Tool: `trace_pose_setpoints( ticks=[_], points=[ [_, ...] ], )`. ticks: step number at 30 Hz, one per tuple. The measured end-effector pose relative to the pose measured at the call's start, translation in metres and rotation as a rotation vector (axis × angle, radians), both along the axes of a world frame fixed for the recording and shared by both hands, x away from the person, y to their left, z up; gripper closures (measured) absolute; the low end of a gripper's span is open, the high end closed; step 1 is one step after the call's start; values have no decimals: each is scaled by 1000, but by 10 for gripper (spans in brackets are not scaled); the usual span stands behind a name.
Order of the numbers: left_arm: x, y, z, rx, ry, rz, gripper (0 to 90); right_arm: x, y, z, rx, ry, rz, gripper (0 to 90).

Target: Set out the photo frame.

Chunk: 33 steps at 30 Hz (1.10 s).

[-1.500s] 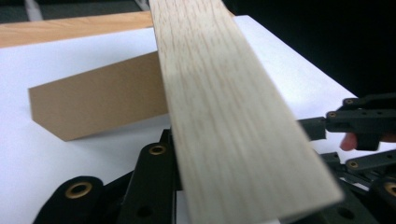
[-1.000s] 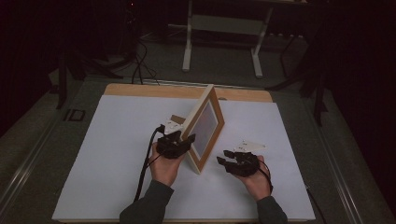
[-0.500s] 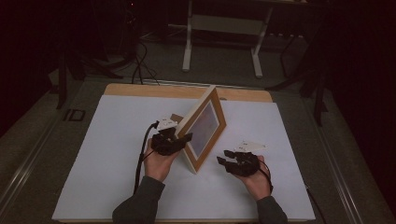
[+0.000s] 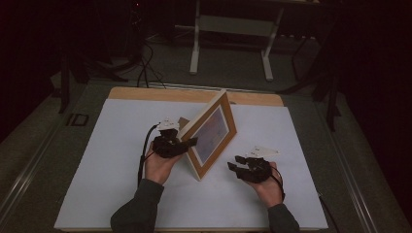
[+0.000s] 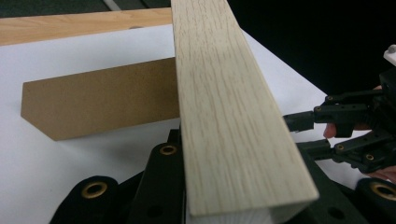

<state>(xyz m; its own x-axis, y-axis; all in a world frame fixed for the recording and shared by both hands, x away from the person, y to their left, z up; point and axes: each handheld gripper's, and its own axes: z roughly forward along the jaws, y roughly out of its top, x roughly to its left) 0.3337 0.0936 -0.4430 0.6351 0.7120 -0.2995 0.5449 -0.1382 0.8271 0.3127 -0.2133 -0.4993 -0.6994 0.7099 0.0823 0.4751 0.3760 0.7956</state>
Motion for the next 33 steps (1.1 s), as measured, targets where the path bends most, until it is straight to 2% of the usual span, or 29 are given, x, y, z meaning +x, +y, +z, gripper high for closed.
trace_pose_setpoints(
  ticks=[10,20,28,33],
  points=[
    [5,8,0,-11,9,-44,753,2,-6,0,18,5,-20,549],
    [14,23,-3,-33,16,-130,753,4,-7,-3,19,16,-19,526],
    [23,29,0,-8,5,-192,752,10,-14,-5,38,28,-41,520],
    [28,31,2,33,-3,-236,752,14,-16,-4,21,18,-50,520]
  ],
)
